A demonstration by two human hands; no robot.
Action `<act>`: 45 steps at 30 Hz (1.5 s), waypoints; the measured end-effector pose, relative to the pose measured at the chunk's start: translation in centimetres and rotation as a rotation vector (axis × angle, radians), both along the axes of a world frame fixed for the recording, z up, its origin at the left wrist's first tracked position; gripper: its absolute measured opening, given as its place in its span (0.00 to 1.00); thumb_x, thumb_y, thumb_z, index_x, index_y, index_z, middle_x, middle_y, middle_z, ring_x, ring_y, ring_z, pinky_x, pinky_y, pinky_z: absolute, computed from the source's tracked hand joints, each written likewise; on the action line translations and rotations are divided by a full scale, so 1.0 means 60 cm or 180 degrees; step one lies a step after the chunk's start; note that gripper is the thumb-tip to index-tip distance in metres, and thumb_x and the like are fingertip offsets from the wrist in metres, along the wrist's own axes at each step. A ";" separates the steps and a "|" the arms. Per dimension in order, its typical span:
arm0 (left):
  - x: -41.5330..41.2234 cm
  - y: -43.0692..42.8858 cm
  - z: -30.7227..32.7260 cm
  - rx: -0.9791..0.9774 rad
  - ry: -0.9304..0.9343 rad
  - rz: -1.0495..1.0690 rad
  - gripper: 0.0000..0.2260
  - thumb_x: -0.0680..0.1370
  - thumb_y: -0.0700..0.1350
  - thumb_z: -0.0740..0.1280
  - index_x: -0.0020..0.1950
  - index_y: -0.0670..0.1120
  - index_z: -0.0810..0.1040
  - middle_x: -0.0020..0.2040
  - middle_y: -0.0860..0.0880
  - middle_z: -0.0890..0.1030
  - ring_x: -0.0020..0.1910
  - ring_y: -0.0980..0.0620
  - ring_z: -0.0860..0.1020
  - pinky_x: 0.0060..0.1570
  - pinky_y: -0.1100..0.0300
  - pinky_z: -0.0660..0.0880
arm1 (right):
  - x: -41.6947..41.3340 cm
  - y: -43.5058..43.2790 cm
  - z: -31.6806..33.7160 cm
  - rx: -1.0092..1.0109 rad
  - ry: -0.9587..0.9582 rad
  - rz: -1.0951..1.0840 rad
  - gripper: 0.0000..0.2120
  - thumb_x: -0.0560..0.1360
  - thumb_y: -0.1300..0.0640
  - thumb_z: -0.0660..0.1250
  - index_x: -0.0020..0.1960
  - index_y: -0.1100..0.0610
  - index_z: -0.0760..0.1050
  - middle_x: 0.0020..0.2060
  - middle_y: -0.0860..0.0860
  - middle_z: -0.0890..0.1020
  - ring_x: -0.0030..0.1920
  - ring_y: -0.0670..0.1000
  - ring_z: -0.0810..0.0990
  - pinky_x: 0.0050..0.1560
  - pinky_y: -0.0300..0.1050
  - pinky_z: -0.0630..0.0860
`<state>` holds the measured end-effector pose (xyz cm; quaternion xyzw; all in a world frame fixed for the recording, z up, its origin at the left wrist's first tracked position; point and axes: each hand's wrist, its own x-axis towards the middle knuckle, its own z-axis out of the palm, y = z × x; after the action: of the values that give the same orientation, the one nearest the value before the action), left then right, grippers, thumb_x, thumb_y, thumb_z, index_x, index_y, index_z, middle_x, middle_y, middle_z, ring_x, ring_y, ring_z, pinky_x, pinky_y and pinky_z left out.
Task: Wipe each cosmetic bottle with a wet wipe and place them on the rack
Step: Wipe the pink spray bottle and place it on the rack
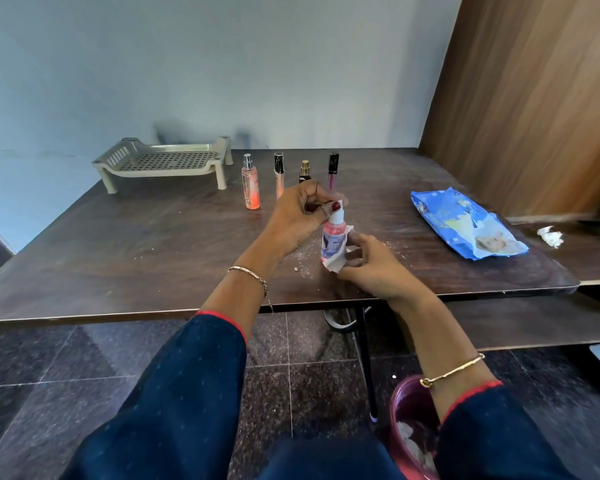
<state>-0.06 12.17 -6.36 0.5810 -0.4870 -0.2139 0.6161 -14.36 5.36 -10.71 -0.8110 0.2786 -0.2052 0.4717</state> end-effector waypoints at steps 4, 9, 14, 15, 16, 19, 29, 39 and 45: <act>-0.001 0.001 0.000 0.0003 0.0014 -0.0009 0.07 0.75 0.31 0.66 0.53 0.34 0.77 0.51 0.41 0.83 0.52 0.50 0.82 0.55 0.60 0.78 | -0.004 0.013 0.011 0.0707 -0.0509 -0.0038 0.17 0.75 0.64 0.63 0.62 0.54 0.73 0.53 0.50 0.81 0.49 0.46 0.79 0.49 0.38 0.73; -0.004 0.003 0.002 -0.0076 0.0147 -0.0042 0.06 0.74 0.31 0.68 0.50 0.35 0.78 0.49 0.41 0.83 0.45 0.57 0.82 0.49 0.64 0.78 | 0.022 0.020 0.008 -0.0547 -0.0503 -0.0821 0.21 0.74 0.63 0.68 0.67 0.57 0.73 0.56 0.50 0.82 0.54 0.44 0.80 0.52 0.27 0.72; -0.010 0.000 0.001 -0.0125 -0.0006 0.0182 0.09 0.68 0.34 0.75 0.42 0.44 0.79 0.39 0.50 0.82 0.41 0.53 0.81 0.44 0.60 0.80 | 0.020 0.022 -0.004 -0.0740 -0.0524 -0.1074 0.15 0.70 0.61 0.73 0.56 0.56 0.81 0.45 0.47 0.85 0.42 0.41 0.80 0.40 0.24 0.71; -0.010 -0.002 0.001 -0.0092 -0.0062 0.0248 0.10 0.67 0.34 0.76 0.41 0.46 0.78 0.39 0.51 0.82 0.41 0.52 0.81 0.44 0.59 0.80 | 0.018 0.022 -0.012 -0.0739 -0.0396 -0.1019 0.14 0.69 0.61 0.74 0.55 0.55 0.82 0.44 0.47 0.85 0.41 0.41 0.80 0.41 0.28 0.72; -0.011 -0.004 0.001 -0.0079 -0.0112 0.0303 0.11 0.67 0.35 0.76 0.40 0.48 0.78 0.38 0.53 0.81 0.41 0.52 0.80 0.44 0.59 0.79 | 0.017 0.022 -0.018 -0.0701 -0.0311 -0.0990 0.14 0.68 0.61 0.74 0.53 0.55 0.83 0.42 0.47 0.85 0.41 0.42 0.80 0.43 0.33 0.74; -0.011 -0.006 0.001 -0.0116 -0.0190 0.0349 0.12 0.68 0.34 0.76 0.39 0.50 0.77 0.37 0.53 0.81 0.39 0.52 0.79 0.43 0.61 0.78 | 0.020 0.023 -0.023 -0.0387 -0.0379 -0.1044 0.16 0.66 0.61 0.74 0.53 0.55 0.83 0.42 0.45 0.85 0.43 0.44 0.82 0.49 0.44 0.79; 0.010 0.007 0.012 0.0093 -0.0160 -0.0208 0.11 0.72 0.31 0.70 0.51 0.42 0.78 0.48 0.39 0.83 0.47 0.48 0.82 0.51 0.58 0.78 | 0.032 0.042 0.005 0.0031 -0.1467 -0.1164 0.18 0.71 0.69 0.68 0.60 0.61 0.78 0.51 0.49 0.84 0.44 0.36 0.80 0.48 0.32 0.76; 0.013 0.013 0.012 0.0129 -0.0068 -0.0308 0.10 0.72 0.30 0.69 0.52 0.39 0.78 0.49 0.40 0.83 0.48 0.49 0.81 0.48 0.62 0.79 | 0.030 0.020 0.018 -0.0596 -0.0886 -0.1224 0.15 0.67 0.59 0.76 0.53 0.54 0.83 0.43 0.47 0.86 0.40 0.38 0.82 0.45 0.35 0.77; 0.012 0.012 0.011 0.0124 0.0014 -0.0422 0.10 0.72 0.31 0.69 0.49 0.44 0.78 0.47 0.44 0.83 0.48 0.52 0.81 0.53 0.61 0.78 | 0.025 0.015 -0.003 -0.0806 -0.0046 -0.1139 0.12 0.62 0.50 0.79 0.43 0.52 0.83 0.34 0.45 0.83 0.32 0.35 0.77 0.35 0.39 0.73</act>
<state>0.69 12.91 -5.68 0.5589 -0.5188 -0.2649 0.5902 -12.85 6.29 -10.89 -0.7999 0.3867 -0.3248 0.3241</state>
